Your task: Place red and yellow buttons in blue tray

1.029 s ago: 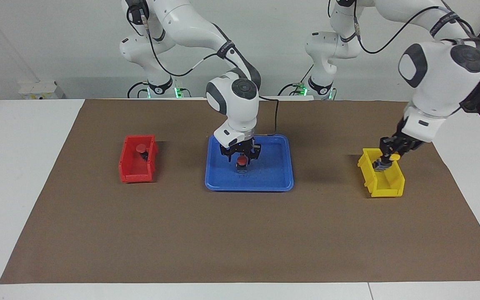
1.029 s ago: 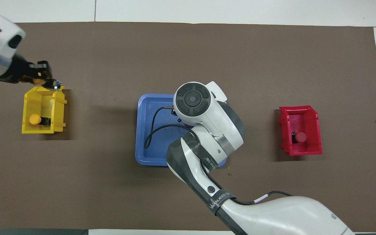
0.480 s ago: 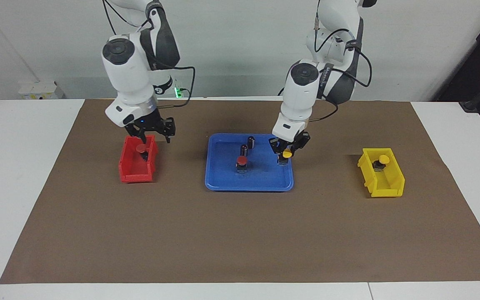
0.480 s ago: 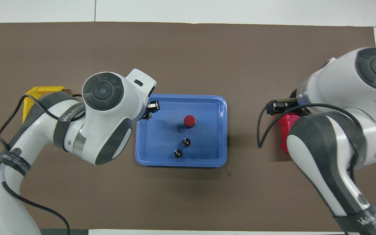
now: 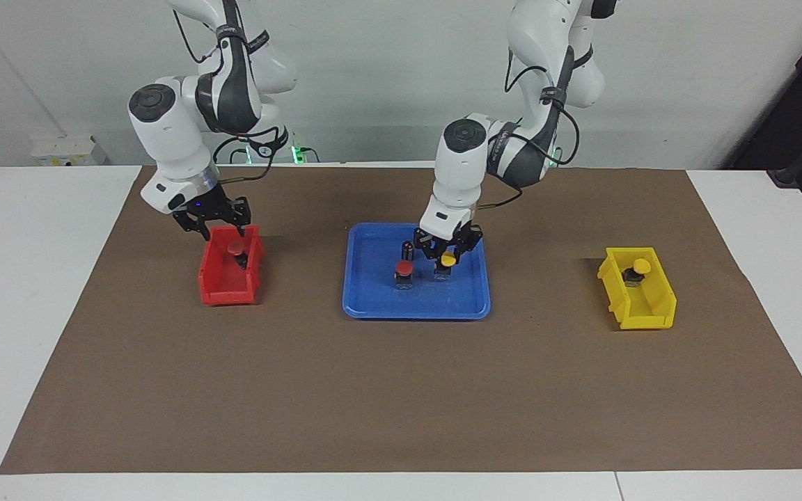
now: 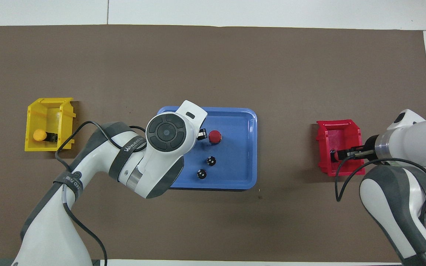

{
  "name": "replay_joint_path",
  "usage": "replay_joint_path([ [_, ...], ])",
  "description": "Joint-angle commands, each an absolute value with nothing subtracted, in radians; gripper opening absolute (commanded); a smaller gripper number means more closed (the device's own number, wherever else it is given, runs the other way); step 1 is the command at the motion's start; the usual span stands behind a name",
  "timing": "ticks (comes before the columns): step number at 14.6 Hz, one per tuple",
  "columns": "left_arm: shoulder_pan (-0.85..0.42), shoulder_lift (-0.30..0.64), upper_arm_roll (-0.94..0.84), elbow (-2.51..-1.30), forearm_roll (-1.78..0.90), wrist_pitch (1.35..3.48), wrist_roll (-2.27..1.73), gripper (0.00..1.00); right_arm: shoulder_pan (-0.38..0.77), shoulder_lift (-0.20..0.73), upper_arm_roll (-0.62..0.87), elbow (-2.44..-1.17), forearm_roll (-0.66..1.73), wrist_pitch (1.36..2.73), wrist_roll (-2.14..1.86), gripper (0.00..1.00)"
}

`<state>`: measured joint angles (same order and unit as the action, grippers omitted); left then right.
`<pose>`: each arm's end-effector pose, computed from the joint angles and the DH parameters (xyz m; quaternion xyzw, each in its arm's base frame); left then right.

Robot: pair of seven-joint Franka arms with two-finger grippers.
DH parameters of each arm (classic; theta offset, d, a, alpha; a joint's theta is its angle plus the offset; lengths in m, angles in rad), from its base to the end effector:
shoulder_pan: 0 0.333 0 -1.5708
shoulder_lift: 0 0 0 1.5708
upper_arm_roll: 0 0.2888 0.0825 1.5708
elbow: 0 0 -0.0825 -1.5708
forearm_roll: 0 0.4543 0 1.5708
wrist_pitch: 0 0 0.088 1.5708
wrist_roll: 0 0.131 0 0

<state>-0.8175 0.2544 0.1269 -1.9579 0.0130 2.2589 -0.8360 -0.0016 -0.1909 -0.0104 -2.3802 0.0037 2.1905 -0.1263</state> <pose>0.5089 -0.4203 0.2606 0.9973 0.0662 0.0320 0.0016 0.5323 -0.0060 0.3051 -0.9984 -0.0561 -0.0008 0.0024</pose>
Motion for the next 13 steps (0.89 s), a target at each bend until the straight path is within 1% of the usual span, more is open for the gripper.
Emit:
replay_joint_path([
  [1, -0.833, 0.267, 0.146, -1.930, 0.005, 2.260, -0.850, 0.62, -0.025, -0.195, 0.003, -2.441, 0.026, 2.284, -0.143, 0.72],
  [2, -0.834, 0.267, 0.147, -1.910, 0.005, 2.220, -0.859, 0.75, -0.023, -0.169, 0.003, -2.441, 0.026, 2.314, -0.135, 0.72],
  [3, -0.834, 0.265, 0.149, -1.875, 0.005, 2.156, -0.868, 0.82, -0.018, -0.164, 0.003, -2.441, 0.025, 2.327, -0.130, 0.71],
  [4, -0.833, 0.252, 0.149, -1.838, 0.012, 2.058, -0.862, 0.98, -0.017, -0.164, 0.003, -2.441, 0.026, 2.327, -0.127, 0.71],
  [6, -0.804, 0.189, 0.164, -1.778, 0.023, 1.866, -0.807, 1.00, -0.017, -0.164, 0.003, -2.444, 0.026, 2.329, -0.129, 0.70],
  [8, -0.691, 0.135, 0.195, -1.778, 0.046, 1.777, -0.575, 1.00, -0.014, -0.163, 0.003, -2.445, 0.026, 2.333, -0.127, 0.68],
  [11, -0.450, 0.117, 0.202, -1.781, 0.048, 1.770, -0.285, 1.00, -0.014, -0.160, 0.005, -2.468, 0.026, 2.364, -0.127, 0.66],
  [13, -0.318, 0.115, 0.202, -1.781, 0.048, 1.790, -0.102, 1.00, -0.009, -0.161, 0.005, -2.474, 0.026, 2.365, -0.127, 0.64],
])
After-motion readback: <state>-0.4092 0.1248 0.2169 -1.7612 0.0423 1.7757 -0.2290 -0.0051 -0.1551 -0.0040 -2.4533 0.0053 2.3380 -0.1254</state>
